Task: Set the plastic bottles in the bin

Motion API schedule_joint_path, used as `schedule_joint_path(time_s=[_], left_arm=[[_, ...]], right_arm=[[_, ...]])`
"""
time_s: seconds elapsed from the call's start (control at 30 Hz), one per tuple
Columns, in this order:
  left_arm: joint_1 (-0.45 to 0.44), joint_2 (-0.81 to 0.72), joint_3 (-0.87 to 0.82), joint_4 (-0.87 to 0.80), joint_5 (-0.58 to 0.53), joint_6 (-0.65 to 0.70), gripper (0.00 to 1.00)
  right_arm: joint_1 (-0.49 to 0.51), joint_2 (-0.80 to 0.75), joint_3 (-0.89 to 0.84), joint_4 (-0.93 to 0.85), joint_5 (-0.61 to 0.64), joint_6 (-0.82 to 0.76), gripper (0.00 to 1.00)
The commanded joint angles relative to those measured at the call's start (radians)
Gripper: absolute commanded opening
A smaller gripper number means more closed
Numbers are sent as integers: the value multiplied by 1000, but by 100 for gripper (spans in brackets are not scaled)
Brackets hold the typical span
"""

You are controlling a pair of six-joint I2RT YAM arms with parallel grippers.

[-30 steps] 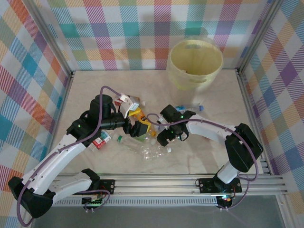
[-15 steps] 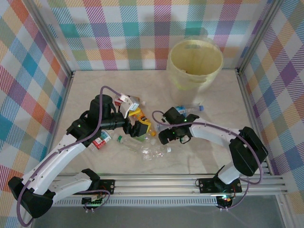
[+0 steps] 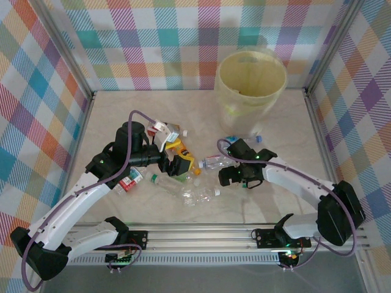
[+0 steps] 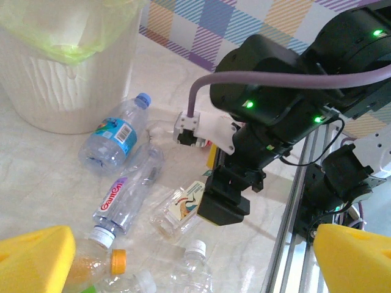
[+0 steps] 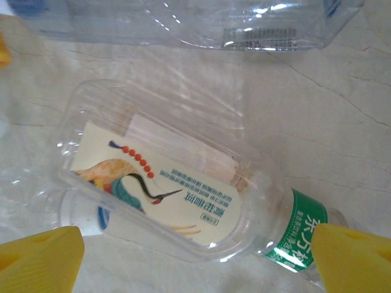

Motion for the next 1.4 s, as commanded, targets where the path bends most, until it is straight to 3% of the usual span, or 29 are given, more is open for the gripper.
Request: schedule_joint_path(time_s=[0.0,0.4,0.83,1.2,1.37], left_arm=[[-11,-3,36,-8,9,0,100],[-11,3,36,-10,10,0,100],[-11,5,38,-16,6,3,100],[-11,6,37,-20,3,6,100],[-11,9,38,-20,3,6,100]], right_arm=[[0,-17,10,-46,-10,-58,100],[32,80,56,-46,21,-164,100],[37,207,87,17,98,-174,100],[37,277,119,69,80,-168,100],[37,276,113,63,99,-168,90]])
